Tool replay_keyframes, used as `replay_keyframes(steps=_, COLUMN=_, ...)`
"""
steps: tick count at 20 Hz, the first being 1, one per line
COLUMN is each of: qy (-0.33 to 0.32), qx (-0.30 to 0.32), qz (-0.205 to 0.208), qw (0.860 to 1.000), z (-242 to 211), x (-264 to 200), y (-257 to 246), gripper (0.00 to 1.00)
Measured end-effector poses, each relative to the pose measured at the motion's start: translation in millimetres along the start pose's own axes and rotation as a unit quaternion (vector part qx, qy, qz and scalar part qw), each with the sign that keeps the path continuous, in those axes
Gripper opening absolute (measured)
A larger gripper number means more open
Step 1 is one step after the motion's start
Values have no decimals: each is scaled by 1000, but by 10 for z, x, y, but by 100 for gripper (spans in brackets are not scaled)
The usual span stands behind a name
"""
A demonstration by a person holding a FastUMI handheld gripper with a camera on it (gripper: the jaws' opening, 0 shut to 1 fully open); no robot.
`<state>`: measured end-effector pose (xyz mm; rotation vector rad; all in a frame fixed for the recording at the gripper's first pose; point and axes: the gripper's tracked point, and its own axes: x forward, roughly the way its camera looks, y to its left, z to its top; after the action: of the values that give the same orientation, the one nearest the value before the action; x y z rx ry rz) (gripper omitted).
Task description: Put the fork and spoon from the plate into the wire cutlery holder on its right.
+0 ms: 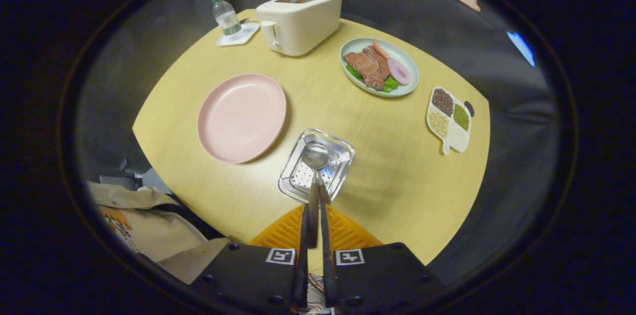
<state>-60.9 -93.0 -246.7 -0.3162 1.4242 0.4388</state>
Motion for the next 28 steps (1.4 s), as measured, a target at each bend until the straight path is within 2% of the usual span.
replay_keyframes(steps=3, qy=-24, qx=9, qz=2, qw=1000, z=68, x=-63, y=29, gripper=58)
replay_keyframes(steps=7, qy=-89, qx=19, qz=-2, qw=996, z=192, x=-181, y=128, gripper=100)
replay_keyframes(steps=11, qy=-174, qx=36, qz=-13, qw=984, z=312, x=-346, y=253, gripper=100)
replay_keyframes(steps=15, qy=-270, qx=75, qz=-32, qw=959, z=400, x=-593, y=329, gripper=100)
replay_keyframes(steps=22, qy=-405, qx=129, qz=-103, qw=899, z=401, x=-959, y=272, gripper=100)
replay_keyframes(steps=26, qy=-461, qx=154, qz=-118, qw=866, z=449, x=-1126, y=348, gripper=100)
replay_keyframes(steps=28, qy=-498, qx=157, qz=-137, qw=842, z=477, x=-1254, y=339, gripper=99)
